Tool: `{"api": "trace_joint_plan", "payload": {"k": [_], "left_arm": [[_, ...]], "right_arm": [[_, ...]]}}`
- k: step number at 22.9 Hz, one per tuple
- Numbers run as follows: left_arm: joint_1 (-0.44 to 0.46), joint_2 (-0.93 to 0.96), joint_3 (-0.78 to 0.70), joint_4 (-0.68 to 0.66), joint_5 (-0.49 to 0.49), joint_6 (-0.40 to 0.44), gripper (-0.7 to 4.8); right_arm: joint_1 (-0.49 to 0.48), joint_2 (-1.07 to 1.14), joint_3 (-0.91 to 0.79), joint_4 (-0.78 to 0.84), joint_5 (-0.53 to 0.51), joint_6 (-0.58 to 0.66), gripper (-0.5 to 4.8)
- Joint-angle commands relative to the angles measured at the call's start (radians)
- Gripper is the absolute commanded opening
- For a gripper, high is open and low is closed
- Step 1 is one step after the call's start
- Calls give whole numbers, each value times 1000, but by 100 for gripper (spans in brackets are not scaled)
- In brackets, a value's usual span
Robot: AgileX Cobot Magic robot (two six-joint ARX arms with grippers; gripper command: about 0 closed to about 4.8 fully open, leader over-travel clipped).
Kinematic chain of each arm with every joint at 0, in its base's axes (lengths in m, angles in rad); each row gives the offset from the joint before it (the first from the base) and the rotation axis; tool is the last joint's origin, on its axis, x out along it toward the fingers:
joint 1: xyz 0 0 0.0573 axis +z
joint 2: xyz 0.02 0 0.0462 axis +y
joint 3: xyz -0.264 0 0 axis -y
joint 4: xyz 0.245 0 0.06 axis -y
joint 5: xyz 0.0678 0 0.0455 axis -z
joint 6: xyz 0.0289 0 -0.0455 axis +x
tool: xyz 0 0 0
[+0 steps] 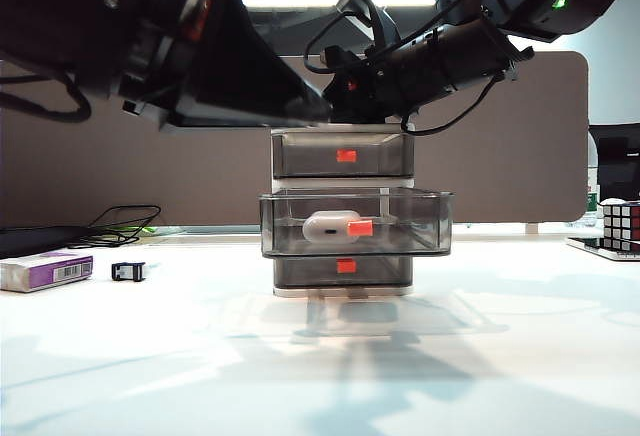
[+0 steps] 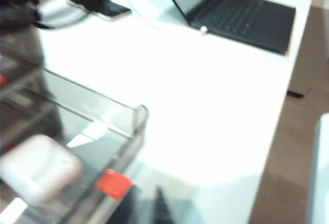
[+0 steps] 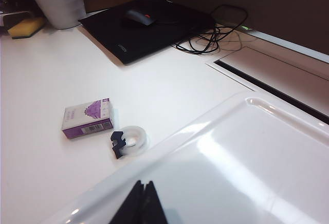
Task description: Open the second layer of the drawer on the table, pick up the earphone case on the table and put it in, and finally close the drawer.
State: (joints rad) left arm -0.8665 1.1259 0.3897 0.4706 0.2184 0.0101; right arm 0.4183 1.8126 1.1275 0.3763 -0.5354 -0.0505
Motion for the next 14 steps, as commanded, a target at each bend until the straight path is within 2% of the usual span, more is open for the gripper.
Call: {"api": "trace_joint_plan", "payload": {"k": [1, 3, 5, 8, 12, 13, 14], "left_arm": [[-42, 15, -13, 16, -76, 14, 40], [-41, 35, -13, 4, -84, 20, -8], [-38, 82, -13, 7, -73, 20, -6], [-8, 140, -11, 23, 22, 19, -6], [41, 200, -2, 62, 92, 16, -6], [58, 208, 5, 61, 124, 16, -6], [94, 231, 25, 62, 200, 19, -6]], "right_arm": [[-1, 29, -26, -164, 9, 26, -5], [-1, 29, -26, -163, 9, 26, -5], [-1, 29, -26, -163, 9, 26, -5], [-1, 29, -26, -163, 9, 26, -5], [-1, 29, -26, -162, 9, 25, -5], [-1, 29, -26, -162, 9, 25, -5], [-1, 29, -26, -163, 9, 25, -5]]}}
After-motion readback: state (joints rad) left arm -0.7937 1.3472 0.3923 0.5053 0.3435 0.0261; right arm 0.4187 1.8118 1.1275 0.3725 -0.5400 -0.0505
